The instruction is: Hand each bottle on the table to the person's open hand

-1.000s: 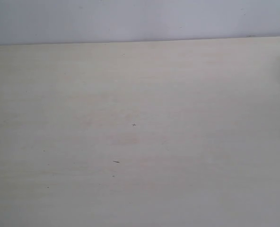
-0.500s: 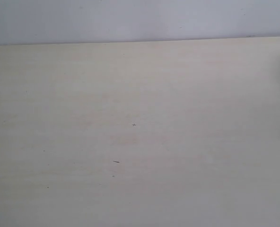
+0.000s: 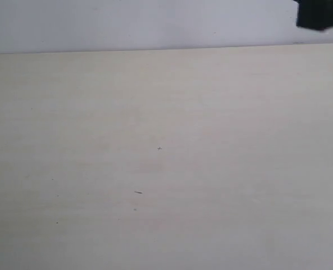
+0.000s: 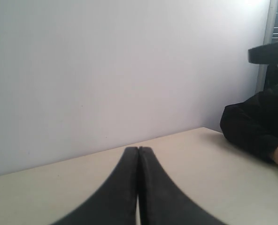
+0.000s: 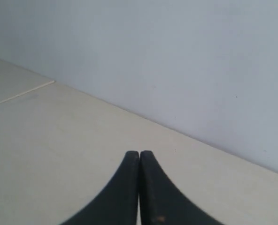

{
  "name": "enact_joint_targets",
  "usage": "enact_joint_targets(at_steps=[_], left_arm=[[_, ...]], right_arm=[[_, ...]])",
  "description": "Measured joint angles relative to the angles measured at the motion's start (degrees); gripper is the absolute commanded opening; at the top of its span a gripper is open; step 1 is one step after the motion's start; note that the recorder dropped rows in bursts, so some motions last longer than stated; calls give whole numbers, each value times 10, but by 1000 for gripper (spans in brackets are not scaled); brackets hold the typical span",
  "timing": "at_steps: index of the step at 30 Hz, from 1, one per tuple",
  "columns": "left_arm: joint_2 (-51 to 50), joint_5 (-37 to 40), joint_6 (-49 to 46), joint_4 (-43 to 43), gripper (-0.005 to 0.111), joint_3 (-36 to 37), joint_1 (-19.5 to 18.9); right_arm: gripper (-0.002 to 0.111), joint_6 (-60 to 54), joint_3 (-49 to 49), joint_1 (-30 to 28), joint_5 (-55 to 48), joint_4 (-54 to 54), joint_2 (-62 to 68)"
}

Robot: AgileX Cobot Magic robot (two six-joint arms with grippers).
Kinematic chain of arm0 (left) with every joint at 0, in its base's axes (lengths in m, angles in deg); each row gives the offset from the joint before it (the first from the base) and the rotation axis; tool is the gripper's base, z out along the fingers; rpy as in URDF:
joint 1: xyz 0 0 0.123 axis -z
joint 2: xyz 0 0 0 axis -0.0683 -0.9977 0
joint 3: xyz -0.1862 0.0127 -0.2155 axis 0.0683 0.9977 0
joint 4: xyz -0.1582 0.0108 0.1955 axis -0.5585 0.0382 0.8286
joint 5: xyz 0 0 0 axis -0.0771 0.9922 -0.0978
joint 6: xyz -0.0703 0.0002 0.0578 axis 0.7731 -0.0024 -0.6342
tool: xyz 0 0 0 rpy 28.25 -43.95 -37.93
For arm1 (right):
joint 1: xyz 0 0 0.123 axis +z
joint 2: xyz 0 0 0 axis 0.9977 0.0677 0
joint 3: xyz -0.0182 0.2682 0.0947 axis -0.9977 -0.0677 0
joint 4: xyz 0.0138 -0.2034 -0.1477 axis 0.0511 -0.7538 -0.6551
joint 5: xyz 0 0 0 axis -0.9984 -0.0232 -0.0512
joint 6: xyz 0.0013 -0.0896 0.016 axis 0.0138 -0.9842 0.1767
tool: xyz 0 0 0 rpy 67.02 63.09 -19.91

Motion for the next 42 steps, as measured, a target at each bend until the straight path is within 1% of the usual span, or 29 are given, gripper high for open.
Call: enact_joint_targets(at_steps=[2,5,9,11,17,34,38,42], left_arm=[[0,0,0,0,0,0,0],[0,0,0,0,0,0,0],[0,0,0,0,0,0,0],[0,0,0,0,0,0,0],[0,0,0,0,0,0,0],[0,0,0,0,0,0,0],[0,0,0,0,0,0,0],[0,0,0,0,0,0,0]], right_arm=[[0,-9,-64,0,5,17,-74],[0,12,-109,0,7,21,-144],[0,37,-142,0,7,23,-215],[0,39,-142,0,8,24,-244],[0,40,-142,0,8,24,-269],[0,41,-143,0,9,24,-271],[0,46,-149,-20,-11,-35,-300],[0,87,-187,-66,-34,-110,-365]])
